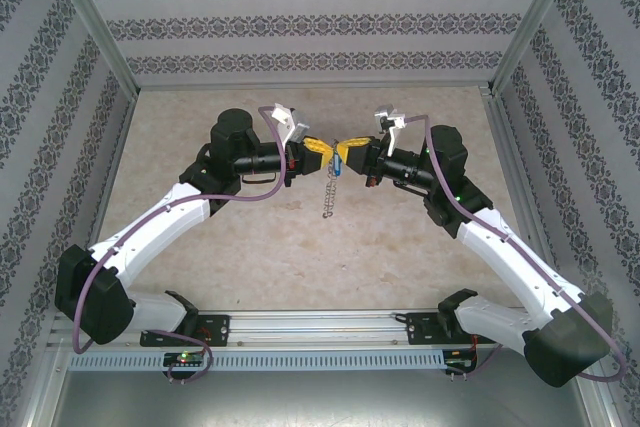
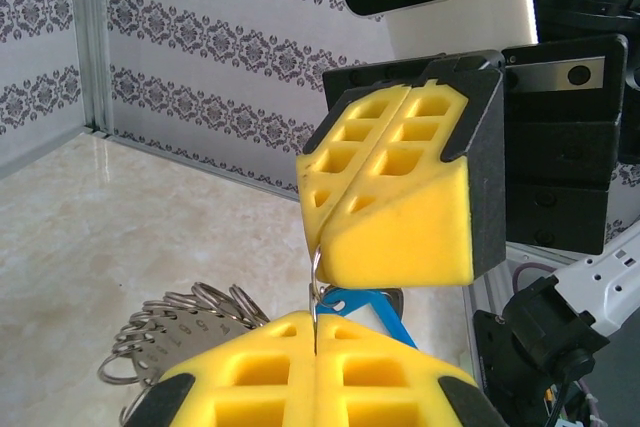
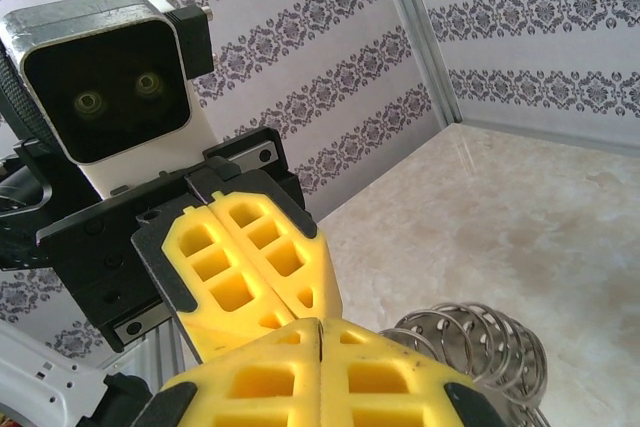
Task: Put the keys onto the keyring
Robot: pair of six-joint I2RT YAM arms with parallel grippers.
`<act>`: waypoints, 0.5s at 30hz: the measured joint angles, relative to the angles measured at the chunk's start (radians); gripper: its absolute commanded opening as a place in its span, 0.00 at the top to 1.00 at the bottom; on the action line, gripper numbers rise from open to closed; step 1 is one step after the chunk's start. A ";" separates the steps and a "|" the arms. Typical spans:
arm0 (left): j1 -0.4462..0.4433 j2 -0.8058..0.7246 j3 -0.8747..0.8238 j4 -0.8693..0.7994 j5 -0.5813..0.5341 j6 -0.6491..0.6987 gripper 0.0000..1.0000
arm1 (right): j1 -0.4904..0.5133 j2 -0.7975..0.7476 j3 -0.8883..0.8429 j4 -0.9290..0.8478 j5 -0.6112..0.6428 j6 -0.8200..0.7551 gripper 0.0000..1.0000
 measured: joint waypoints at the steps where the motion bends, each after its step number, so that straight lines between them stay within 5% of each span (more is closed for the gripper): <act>1: 0.000 0.000 0.000 0.000 -0.001 0.000 1.00 | 0.000 0.000 0.000 0.000 0.002 0.000 1.00; 15: -0.005 0.000 0.000 -0.016 -0.025 0.004 1.00 | -0.020 -0.019 -0.053 -0.026 0.014 -0.006 1.00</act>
